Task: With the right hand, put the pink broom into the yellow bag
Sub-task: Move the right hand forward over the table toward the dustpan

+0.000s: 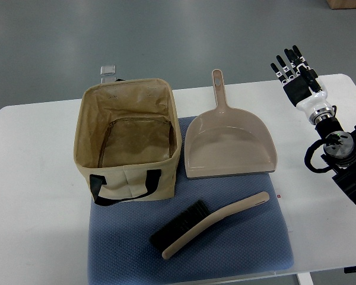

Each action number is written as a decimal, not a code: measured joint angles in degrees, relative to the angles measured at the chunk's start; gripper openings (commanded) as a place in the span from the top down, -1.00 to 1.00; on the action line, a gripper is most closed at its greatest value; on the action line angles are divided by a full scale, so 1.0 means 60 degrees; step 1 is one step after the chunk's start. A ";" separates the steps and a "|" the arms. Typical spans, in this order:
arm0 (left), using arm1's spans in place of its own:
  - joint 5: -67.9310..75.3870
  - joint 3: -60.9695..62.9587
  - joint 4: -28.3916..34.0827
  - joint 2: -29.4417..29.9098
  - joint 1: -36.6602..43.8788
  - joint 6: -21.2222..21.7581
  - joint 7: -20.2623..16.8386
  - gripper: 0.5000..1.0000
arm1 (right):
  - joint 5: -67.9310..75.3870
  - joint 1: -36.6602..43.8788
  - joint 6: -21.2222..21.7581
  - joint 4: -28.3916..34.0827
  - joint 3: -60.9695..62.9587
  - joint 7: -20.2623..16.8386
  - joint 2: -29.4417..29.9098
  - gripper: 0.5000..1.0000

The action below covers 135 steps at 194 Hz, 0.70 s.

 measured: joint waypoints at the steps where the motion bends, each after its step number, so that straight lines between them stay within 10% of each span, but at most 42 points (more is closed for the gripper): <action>1: -0.0001 -0.0001 0.0000 0.0000 0.0000 0.0000 0.0000 -1.00 | 0.0000 -0.0001 0.0001 0.0000 0.0000 0.0000 0.0000 -0.74; 135: 0.0027 -0.0036 -0.0427 0.0000 -0.0003 -0.0004 -0.0030 -1.00 | -0.4074 0.0962 -0.0127 0.0441 -0.0462 -0.0185 -0.0794 -0.74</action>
